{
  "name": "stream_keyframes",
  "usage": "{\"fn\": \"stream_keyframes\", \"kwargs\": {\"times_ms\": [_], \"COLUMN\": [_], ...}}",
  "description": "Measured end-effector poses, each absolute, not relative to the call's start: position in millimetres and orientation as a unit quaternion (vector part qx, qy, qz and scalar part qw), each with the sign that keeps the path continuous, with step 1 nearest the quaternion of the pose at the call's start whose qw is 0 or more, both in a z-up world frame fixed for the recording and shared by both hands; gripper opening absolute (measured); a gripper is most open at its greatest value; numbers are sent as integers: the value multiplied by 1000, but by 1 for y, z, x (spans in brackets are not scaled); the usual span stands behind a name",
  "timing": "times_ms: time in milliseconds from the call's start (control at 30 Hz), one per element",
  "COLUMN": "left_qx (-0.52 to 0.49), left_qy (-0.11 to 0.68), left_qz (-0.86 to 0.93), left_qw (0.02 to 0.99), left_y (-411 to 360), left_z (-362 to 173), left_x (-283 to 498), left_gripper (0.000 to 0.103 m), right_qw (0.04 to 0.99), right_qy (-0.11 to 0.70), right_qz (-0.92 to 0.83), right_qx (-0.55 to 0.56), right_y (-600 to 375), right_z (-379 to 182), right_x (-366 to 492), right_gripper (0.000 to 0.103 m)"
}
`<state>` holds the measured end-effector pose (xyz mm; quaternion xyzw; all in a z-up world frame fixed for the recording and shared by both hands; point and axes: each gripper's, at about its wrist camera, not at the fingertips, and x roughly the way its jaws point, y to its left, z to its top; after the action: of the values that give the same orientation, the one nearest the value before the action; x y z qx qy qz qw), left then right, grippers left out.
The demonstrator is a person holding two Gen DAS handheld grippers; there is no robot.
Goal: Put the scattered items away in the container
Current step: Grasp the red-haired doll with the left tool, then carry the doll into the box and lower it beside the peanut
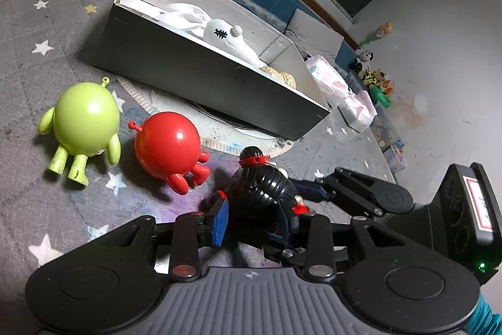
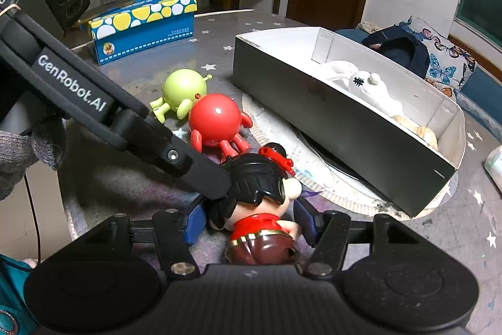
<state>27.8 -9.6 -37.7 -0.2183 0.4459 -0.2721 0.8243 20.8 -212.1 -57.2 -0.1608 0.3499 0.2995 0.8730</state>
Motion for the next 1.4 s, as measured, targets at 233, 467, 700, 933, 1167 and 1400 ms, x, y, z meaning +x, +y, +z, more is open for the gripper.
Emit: {"fn": "stream_keyframes", "kwargs": {"times_ms": [233, 467, 700, 933, 1167, 1400], "left_qx": [-217, -215, -190, -178, -185, -183], "left_qy": [437, 398, 345, 329, 342, 357], "left_qz": [-280, -302, -310, -303, -297, -292], "left_qw": [827, 839, 865, 877, 872, 868], "left_y": [-15, -21, -36, -45, -46, -46], "left_z": [-30, -3, 42, 55, 36, 18], "left_x": [28, 31, 69, 132, 182, 212], "left_gripper": [36, 36, 37, 38, 39, 38], "right_qw": [885, 906, 935, 947, 946, 939], "right_qy": [342, 310, 262, 251, 275, 309], "right_qz": [286, 263, 224, 191, 166, 148], "right_qx": [-135, -115, -87, -64, -43, -26], "right_y": [-216, -226, -236, -237, -239, -238], "right_z": [-53, -26, 12, 23, 8, -9], "right_x": [12, 8, 38, 99, 152, 187], "right_gripper": [54, 54, 54, 54, 54, 54]}}
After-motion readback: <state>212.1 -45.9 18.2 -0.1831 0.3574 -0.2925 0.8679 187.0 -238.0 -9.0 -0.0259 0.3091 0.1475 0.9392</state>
